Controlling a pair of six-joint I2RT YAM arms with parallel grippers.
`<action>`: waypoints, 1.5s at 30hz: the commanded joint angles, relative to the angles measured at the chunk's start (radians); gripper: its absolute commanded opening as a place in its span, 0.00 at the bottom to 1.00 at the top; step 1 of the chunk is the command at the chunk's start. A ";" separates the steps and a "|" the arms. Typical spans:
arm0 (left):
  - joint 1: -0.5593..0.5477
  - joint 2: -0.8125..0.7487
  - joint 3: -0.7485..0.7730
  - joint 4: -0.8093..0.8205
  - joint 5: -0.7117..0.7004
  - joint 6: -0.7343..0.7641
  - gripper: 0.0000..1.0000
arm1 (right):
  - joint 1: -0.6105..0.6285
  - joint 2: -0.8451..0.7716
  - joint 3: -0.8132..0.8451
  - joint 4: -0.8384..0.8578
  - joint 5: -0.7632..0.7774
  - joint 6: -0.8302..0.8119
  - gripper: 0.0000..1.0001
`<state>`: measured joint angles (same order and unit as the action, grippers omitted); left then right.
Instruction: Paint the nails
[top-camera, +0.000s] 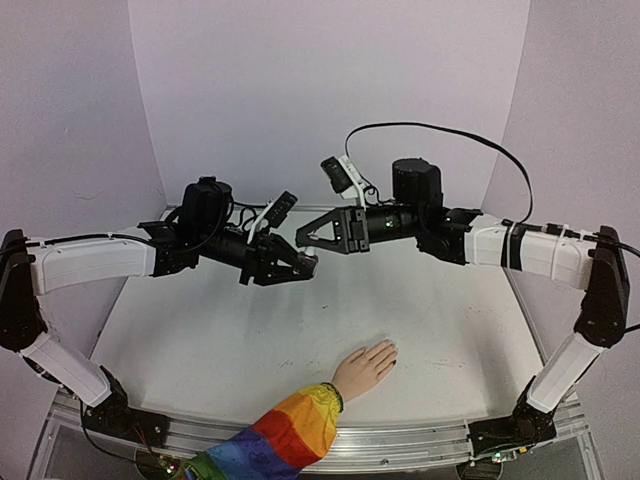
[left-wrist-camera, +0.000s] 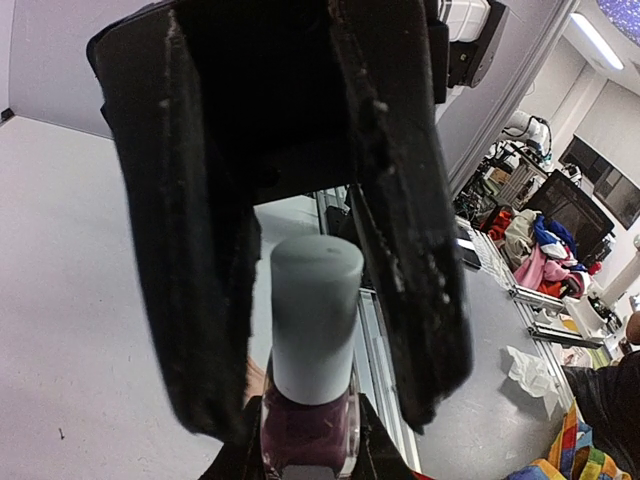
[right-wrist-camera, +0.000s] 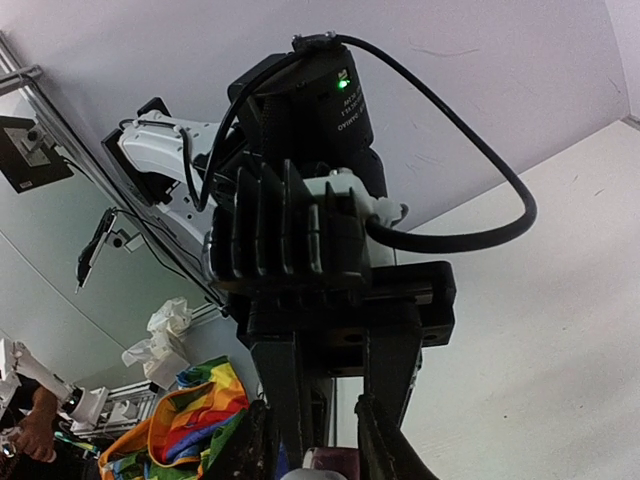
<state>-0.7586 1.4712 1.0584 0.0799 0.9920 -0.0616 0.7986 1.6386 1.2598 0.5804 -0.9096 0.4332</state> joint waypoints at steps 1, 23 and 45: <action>-0.004 -0.021 0.044 0.060 0.016 0.007 0.00 | 0.014 0.007 0.049 0.067 -0.028 -0.006 0.22; -0.042 -0.235 -0.110 0.055 -1.061 0.235 0.00 | 0.407 0.180 0.276 -0.292 1.302 0.151 0.00; -0.027 -0.211 -0.072 0.066 -0.476 0.168 0.00 | 0.018 -0.176 -0.007 -0.140 0.297 -0.133 0.89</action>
<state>-0.8200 1.2575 0.9195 0.0654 0.1303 0.1703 0.8337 1.4925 1.2598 0.3790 -0.2924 0.3676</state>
